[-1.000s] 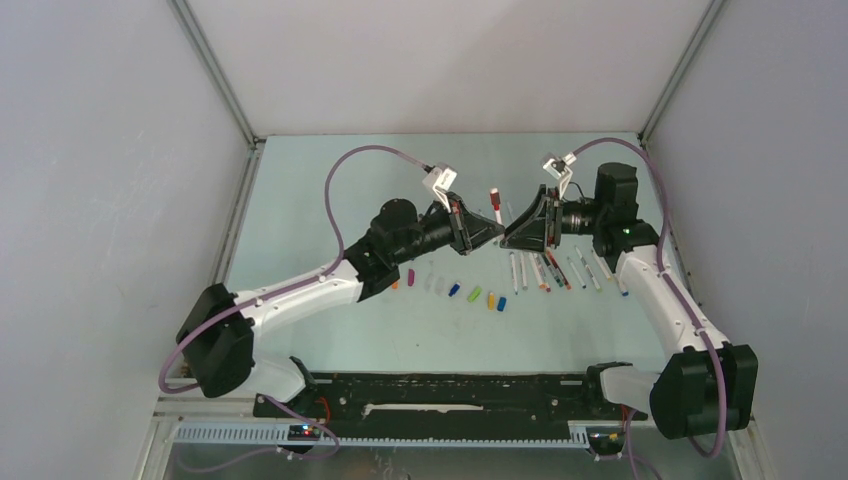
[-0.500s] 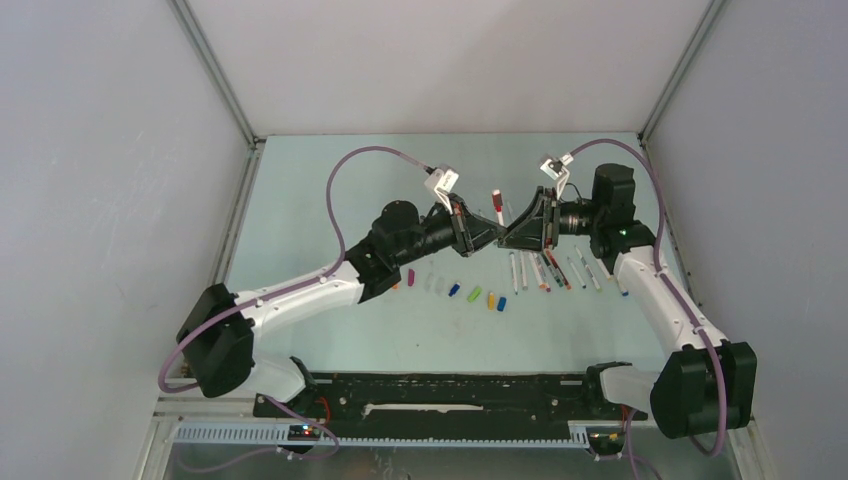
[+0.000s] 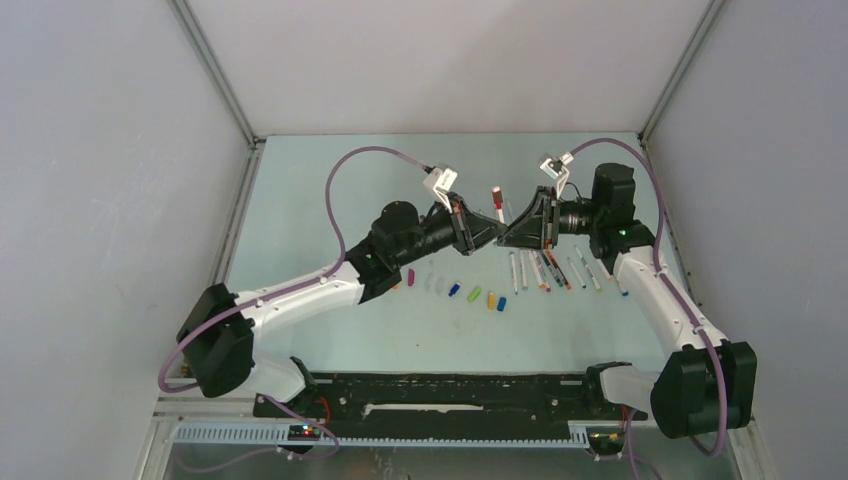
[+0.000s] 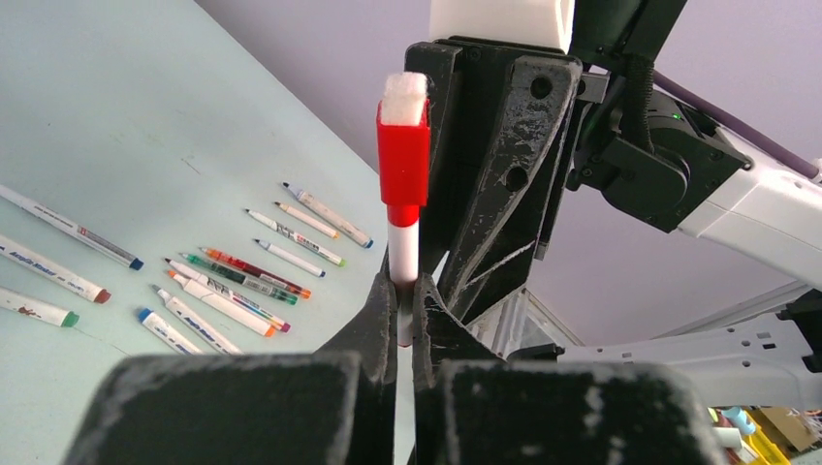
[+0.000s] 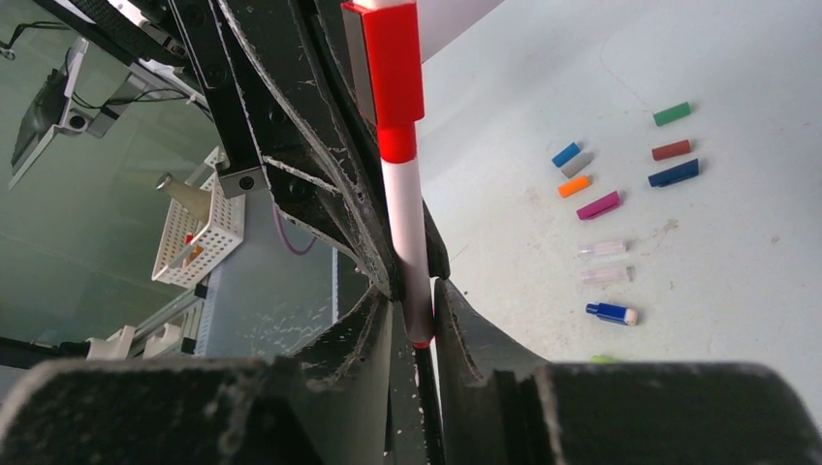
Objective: Open the pen caps
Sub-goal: Pick up the pen from the center of the board.
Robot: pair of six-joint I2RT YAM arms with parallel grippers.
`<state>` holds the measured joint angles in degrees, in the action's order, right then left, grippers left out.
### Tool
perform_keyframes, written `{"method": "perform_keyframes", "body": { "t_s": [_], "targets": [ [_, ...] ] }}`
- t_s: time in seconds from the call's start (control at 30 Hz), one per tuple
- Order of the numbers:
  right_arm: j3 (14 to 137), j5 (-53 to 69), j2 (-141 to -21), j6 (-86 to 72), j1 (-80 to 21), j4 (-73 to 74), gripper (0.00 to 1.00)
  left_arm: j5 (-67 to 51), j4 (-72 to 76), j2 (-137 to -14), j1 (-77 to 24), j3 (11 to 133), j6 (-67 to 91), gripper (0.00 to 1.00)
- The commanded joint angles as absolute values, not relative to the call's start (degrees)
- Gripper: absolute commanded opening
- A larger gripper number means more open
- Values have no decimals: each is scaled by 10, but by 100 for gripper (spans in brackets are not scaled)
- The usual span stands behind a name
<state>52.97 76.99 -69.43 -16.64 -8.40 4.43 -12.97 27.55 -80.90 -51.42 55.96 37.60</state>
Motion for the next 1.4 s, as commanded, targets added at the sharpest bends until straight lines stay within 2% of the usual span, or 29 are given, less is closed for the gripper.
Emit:
{"method": "perform_keyframes", "body": {
  "t_s": [0.0, 0.2, 0.3, 0.7, 0.83, 0.9, 1.13, 1.37],
  "targets": [
    [529, 784, -696, -181, -88, 17, 22, -120, 312, -795, -520, 598, 385, 0],
    [529, 782, -691, -193, -86, 6, 0, -118, 314, -794, -522, 598, 387, 0],
    [529, 787, -691, -195, -83, 6, 0, -119, 318, -793, -522, 597, 393, 6],
    [513, 828, -676, -193, -72, -29, 0, -108, 310, -743, -510, 581, 400, 73],
    [512, 850, -676, -179, -73, -26, 0, -113, 322, -712, -497, 561, 385, 88],
    [512, 864, -677, -171, -74, -24, 0, -122, 343, -700, -488, 545, 387, 99],
    [512, 895, -677, -153, -77, -19, 0, -187, 449, -708, -436, 503, 479, 100],
    [512, 897, -682, -149, -81, -15, 0, -208, 497, -738, -435, 509, 517, 97]
  ]
}}
